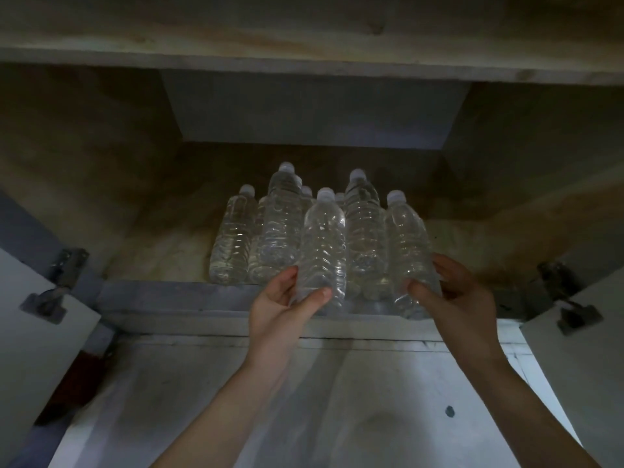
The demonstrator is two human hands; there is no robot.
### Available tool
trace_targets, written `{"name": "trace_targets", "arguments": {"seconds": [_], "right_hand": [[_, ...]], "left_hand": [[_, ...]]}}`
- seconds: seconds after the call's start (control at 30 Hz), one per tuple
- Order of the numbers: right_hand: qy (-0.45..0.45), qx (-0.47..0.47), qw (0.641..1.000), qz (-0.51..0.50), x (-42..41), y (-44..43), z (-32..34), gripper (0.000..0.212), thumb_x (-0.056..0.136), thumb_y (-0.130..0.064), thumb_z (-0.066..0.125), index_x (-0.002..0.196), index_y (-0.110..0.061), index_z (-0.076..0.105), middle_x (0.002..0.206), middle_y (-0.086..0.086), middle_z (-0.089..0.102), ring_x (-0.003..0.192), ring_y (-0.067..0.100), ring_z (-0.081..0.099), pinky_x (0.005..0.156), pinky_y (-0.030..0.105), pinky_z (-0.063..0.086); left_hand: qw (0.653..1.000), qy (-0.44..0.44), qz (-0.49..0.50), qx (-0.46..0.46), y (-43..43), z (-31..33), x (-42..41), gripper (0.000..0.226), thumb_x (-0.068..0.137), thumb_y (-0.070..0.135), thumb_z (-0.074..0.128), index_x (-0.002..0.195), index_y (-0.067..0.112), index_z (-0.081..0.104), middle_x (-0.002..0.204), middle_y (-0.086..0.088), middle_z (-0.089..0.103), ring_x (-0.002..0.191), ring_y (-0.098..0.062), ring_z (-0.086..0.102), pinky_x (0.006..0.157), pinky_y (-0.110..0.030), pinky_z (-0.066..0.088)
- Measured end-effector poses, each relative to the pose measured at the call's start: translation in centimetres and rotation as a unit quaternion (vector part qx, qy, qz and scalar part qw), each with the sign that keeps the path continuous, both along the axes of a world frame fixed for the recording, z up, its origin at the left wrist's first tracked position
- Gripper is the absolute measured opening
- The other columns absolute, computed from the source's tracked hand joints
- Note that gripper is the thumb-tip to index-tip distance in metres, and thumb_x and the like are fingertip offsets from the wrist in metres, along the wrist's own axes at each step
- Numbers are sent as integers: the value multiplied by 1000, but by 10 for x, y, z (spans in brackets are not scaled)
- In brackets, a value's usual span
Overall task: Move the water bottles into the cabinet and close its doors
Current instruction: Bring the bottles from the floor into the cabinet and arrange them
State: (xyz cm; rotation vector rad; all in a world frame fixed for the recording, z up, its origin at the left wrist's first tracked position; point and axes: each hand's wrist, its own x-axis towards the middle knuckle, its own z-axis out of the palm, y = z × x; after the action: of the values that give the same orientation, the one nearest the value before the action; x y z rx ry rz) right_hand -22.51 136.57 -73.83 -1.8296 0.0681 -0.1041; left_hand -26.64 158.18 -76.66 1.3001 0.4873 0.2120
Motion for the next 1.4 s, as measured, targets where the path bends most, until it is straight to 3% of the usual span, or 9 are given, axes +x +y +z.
{"name": "trace_targets", "arguments": {"seconds": [0.27, 0.43, 0.53, 0.77, 0.97, 1.13, 1.2, 1.3, 1.4], "right_hand": [[-8, 12, 1000, 13, 24, 6, 3, 31, 83, -21, 76, 106, -38, 64, 96, -29, 64, 80, -18, 63, 56, 0, 44], [-24, 2, 999, -21, 12, 3, -15, 45, 81, -32, 77, 122, -35, 59, 117, -17, 63, 104, 3, 61, 76, 14, 44], [-39, -28, 999, -25, 4, -1, -27, 54, 77, -34, 79, 128, -34, 58, 130, -11, 60, 112, 8, 59, 84, 17, 45], [-47, -18, 999, -18, 9, 2, -22, 46, 79, -32, 77, 121, -40, 60, 115, -21, 65, 106, 0, 61, 77, 6, 43], [-56, -17, 998, -27, 18, 8, -22, 40, 79, -33, 78, 111, -48, 58, 107, -35, 58, 103, -2, 59, 88, 19, 45], [-60, -13, 998, -32, 16, 9, -21, 45, 81, -31, 77, 118, -44, 57, 114, -25, 62, 103, -6, 58, 78, 9, 43], [-63, 0, 998, -32, 15, 10, -22, 45, 80, -29, 78, 118, -44, 58, 116, -22, 64, 104, -4, 60, 82, 13, 47], [-83, 29, 995, -39, 11, 11, -26, 46, 80, -21, 79, 121, -36, 63, 117, -17, 68, 106, -2, 64, 81, 10, 51], [-91, 30, 994, -46, 10, 11, -30, 48, 79, -21, 79, 122, -34, 64, 117, -18, 68, 109, 0, 64, 82, 10, 52]], "left_hand": [[1000, -6, 6, -4, -7, 1, 18, 25, 76, 12, 81, 96, 21, 69, 87, 10, 77, 83, 1, 70, 68, -7, 49], [999, 12, 42, 1, -10, -11, 6, 63, 57, 47, 89, 105, 13, 65, 105, -9, 70, 95, -16, 67, 85, -24, 54], [998, 12, 67, -14, -12, -16, 0, 40, 70, 27, 85, 101, 11, 64, 94, -6, 68, 82, -10, 63, 70, -12, 48], [995, 23, 74, -61, -10, -15, 16, 52, 60, 33, 93, 99, 7, 70, 97, -12, 75, 96, -22, 71, 91, -32, 53], [989, 26, 85, -120, -11, -12, 28, 17, 79, 5, 79, 92, 7, 68, 65, 6, 73, 71, -7, 72, 85, -28, 54], [991, 8, 93, -93, -10, -17, 30, 20, 78, 5, 80, 93, 8, 69, 87, -14, 74, 89, -24, 70, 95, -38, 54], [993, -8, 94, -67, -11, -18, 28, 19, 78, 3, 79, 92, 10, 69, 91, -19, 72, 88, -24, 69, 90, -33, 55], [994, -41, 102, -17, -12, -19, 25, 21, 80, -1, 77, 93, 12, 67, 81, -10, 68, 71, -5, 66, 70, -13, 52], [990, -69, 122, 21, -15, -18, 24, 25, 79, -4, 76, 97, 11, 68, 79, -7, 67, 68, -2, 64, 67, -11, 50]]}}
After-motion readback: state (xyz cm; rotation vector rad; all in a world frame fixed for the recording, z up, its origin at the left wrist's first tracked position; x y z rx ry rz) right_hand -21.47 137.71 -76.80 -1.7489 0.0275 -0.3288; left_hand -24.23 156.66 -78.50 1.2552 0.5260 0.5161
